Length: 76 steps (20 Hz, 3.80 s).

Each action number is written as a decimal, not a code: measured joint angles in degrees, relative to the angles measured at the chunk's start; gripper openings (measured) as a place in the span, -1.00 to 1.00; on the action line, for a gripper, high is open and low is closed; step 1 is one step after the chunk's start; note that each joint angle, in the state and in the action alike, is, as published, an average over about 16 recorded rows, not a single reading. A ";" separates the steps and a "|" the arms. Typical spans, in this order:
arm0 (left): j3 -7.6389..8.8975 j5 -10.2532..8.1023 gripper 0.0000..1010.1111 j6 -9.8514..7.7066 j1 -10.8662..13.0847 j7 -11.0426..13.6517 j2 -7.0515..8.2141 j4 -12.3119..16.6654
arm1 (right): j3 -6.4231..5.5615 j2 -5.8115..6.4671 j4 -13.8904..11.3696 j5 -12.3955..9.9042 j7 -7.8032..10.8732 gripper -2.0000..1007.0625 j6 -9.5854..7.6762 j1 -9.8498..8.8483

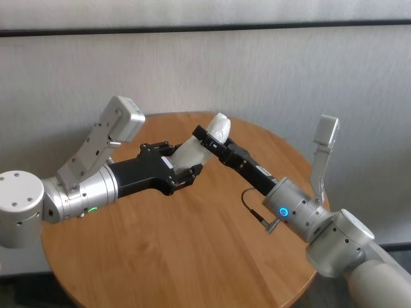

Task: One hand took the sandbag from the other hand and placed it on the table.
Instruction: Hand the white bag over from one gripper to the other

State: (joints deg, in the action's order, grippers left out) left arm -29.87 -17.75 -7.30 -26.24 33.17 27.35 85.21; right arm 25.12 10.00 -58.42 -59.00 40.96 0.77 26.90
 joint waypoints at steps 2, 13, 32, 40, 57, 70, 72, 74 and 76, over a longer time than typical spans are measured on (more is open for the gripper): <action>0.00 0.00 0.14 0.00 0.00 0.00 0.00 0.00 | 0.22 -0.07 0.29 0.05 -0.05 0.97 -0.10 0.25; 0.00 0.00 0.14 0.00 0.00 -0.01 0.00 0.00 | 0.36 -0.08 0.42 0.32 -0.09 0.61 0.10 0.43; 0.00 0.00 0.14 -0.01 0.00 0.01 0.00 0.00 | 0.19 0.01 0.24 0.36 -0.05 -0.30 0.21 0.27; -0.09 -0.14 0.14 0.09 0.02 0.18 0.18 0.11 | 0.05 0.01 0.06 0.34 -0.14 -0.32 0.69 0.05; -0.88 -0.04 0.14 0.16 -0.05 0.00 0.77 0.52 | -0.19 0.08 -0.31 0.12 -0.05 -0.32 1.80 -0.44; -0.88 -0.07 0.41 0.16 -0.06 0.19 0.80 0.52 | -0.23 0.01 -0.10 -0.16 0.32 -0.32 2.12 -0.45; -0.87 -0.07 0.50 0.16 -0.05 0.21 0.81 0.52 | -0.24 -0.02 -0.04 -0.19 0.38 -0.32 2.18 -0.44; -0.86 -0.08 0.61 0.16 -0.05 0.23 0.81 0.52 | -0.25 -0.03 0.01 -0.18 0.43 -0.32 2.27 -0.44; -0.86 -0.09 0.71 0.16 -0.05 0.24 0.81 0.51 | -0.25 0.00 0.02 -0.09 0.43 -0.32 2.41 -0.43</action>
State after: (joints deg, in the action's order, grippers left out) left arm -30.72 -17.84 -7.14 -26.29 33.41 28.15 85.72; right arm 24.86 10.00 -58.40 -59.09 41.39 3.18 26.47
